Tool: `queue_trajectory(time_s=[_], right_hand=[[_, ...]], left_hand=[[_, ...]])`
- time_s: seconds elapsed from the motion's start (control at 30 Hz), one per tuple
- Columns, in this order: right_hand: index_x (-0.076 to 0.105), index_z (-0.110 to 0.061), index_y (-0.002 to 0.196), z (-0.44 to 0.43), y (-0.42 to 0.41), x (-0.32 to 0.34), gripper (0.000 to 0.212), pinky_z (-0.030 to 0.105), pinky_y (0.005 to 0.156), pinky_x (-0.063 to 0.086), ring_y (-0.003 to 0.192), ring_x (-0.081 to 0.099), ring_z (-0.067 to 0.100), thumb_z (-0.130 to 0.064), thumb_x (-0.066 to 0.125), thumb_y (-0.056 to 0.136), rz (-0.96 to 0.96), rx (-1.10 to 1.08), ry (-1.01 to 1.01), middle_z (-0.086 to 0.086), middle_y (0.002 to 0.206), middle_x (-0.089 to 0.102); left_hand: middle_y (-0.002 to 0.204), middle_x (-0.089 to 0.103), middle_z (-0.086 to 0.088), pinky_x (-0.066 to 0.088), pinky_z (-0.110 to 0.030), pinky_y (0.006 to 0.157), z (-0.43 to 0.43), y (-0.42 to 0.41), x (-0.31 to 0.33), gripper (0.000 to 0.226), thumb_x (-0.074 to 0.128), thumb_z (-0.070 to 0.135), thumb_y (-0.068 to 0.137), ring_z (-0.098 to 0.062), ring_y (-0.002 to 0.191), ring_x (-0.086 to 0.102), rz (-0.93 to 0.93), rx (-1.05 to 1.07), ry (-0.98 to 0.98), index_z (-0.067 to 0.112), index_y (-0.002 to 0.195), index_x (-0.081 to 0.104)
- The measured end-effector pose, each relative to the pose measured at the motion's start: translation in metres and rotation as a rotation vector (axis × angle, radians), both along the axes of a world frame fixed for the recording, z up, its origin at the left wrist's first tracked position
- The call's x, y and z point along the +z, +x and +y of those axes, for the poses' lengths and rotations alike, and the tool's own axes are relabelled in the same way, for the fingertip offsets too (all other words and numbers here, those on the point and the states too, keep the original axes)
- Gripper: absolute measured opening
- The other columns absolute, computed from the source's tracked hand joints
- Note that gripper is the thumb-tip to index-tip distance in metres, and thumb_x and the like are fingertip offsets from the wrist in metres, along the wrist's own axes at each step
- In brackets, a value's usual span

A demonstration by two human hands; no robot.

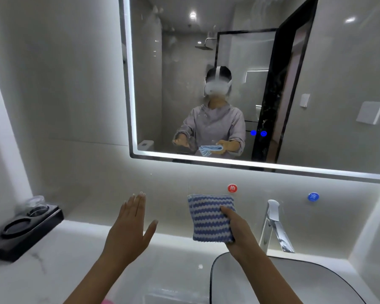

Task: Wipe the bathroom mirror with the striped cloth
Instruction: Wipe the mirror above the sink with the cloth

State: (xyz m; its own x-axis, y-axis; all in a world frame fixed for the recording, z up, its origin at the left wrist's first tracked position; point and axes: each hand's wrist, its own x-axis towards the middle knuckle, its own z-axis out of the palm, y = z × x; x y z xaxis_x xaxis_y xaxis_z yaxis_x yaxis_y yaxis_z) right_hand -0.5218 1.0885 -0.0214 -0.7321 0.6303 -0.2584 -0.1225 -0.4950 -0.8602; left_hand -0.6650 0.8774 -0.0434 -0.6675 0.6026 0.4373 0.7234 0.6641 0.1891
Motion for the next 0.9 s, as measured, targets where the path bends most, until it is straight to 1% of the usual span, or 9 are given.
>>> queue_trajectory(time_s=[0.1,0.17,0.23,0.33,0.4,0.53,0.67,0.8,0.9], right_hand=[[0.06,-0.006,0.097,0.008,-0.011,-0.003,0.013,0.032,0.051,0.054,0.07,0.07,0.026,-0.017,0.061,0.09,-0.014,0.022,0.023,0.012,0.084,0.072],[0.06,-0.005,0.098,0.013,-0.017,-0.005,0.015,0.034,0.055,0.054,0.074,0.069,0.028,-0.017,0.061,0.091,-0.025,0.028,0.029,0.014,0.088,0.071],[0.06,-0.005,0.098,0.017,-0.021,-0.006,0.015,0.035,0.058,0.054,0.077,0.068,0.03,-0.018,0.061,0.091,-0.035,0.021,0.033,0.015,0.092,0.07],[0.06,-0.005,0.097,0.024,-0.026,-0.007,0.014,0.038,0.063,0.053,0.081,0.067,0.031,-0.017,0.061,0.091,-0.048,-0.008,0.022,0.016,0.094,0.069],[0.059,-0.006,0.097,0.029,-0.028,-0.008,0.012,0.039,0.065,0.054,0.082,0.066,0.032,-0.017,0.061,0.091,-0.053,-0.026,0.02,0.016,0.095,0.069],[0.06,-0.008,0.095,0.032,-0.035,-0.009,0.011,0.036,0.061,0.053,0.08,0.067,0.029,-0.018,0.061,0.09,-0.073,-0.078,0.033,0.012,0.091,0.07],[0.061,-0.009,0.097,0.021,-0.051,-0.01,0.012,0.035,0.061,0.054,0.082,0.068,0.029,-0.019,0.062,0.09,-0.076,-0.123,0.05,0.012,0.092,0.071],[0.061,-0.007,0.099,0.002,-0.079,-0.007,0.015,0.036,0.064,0.055,0.083,0.068,0.03,-0.018,0.062,0.09,-0.062,-0.183,0.087,0.013,0.095,0.071],[0.062,-0.008,0.097,-0.018,-0.107,-0.005,0.012,0.035,0.062,0.054,0.083,0.069,0.03,-0.018,0.063,0.09,-0.055,-0.205,0.133,0.013,0.094,0.071]], left_hand=[[0.159,0.0,-0.007,-0.008,-0.026,0.115,0.01,-0.007,0.0,0.11,-0.028,0.075,0.065,-0.018,0.146,-0.005,0.002,0.014,-0.004,0.009,0.148,-0.003],[0.159,0.002,-0.007,-0.006,-0.026,0.115,0.017,-0.011,-0.001,0.11,-0.024,0.076,0.066,-0.019,0.146,-0.002,-0.007,0.004,-0.005,0.008,0.149,0.001],[0.157,-0.002,-0.003,-0.005,-0.026,0.114,0.023,-0.016,-0.003,0.105,-0.019,0.075,0.071,-0.019,0.146,-0.002,-0.004,-0.006,-0.008,0.008,0.149,0.001],[0.154,-0.012,0.0,-0.006,-0.025,0.114,0.034,-0.027,-0.002,0.082,0.011,0.062,0.088,-0.018,0.146,-0.005,-0.015,-0.009,0.018,0.009,0.149,-0.003],[0.158,-0.009,-0.004,-0.006,-0.025,0.114,0.04,-0.033,-0.002,0.076,0.024,0.054,0.094,-0.018,0.146,-0.007,-0.019,-0.016,0.024,0.011,0.149,-0.006],[0.159,-0.008,-0.006,-0.007,-0.025,0.114,0.047,-0.048,-0.005,0.075,0.025,0.053,0.095,-0.017,0.146,-0.008,0.0,-0.063,0.014,0.011,0.148,-0.008],[0.159,-0.006,-0.006,-0.006,-0.026,0.116,0.045,-0.071,-0.008,0.075,0.026,0.052,0.095,-0.018,0.146,-0.008,0.002,-0.125,0.024,0.01,0.149,-0.006],[0.159,-0.003,-0.007,-0.007,-0.026,0.115,0.032,-0.101,-0.007,0.075,0.027,0.051,0.095,-0.018,0.146,-0.006,0.032,-0.205,0.025,0.009,0.149,-0.004],[0.159,-0.002,-0.007,-0.007,-0.026,0.115,0.015,-0.133,-0.005,0.075,0.024,0.054,0.095,-0.017,0.146,-0.005,0.065,-0.242,0.022,0.009,0.149,-0.003]])
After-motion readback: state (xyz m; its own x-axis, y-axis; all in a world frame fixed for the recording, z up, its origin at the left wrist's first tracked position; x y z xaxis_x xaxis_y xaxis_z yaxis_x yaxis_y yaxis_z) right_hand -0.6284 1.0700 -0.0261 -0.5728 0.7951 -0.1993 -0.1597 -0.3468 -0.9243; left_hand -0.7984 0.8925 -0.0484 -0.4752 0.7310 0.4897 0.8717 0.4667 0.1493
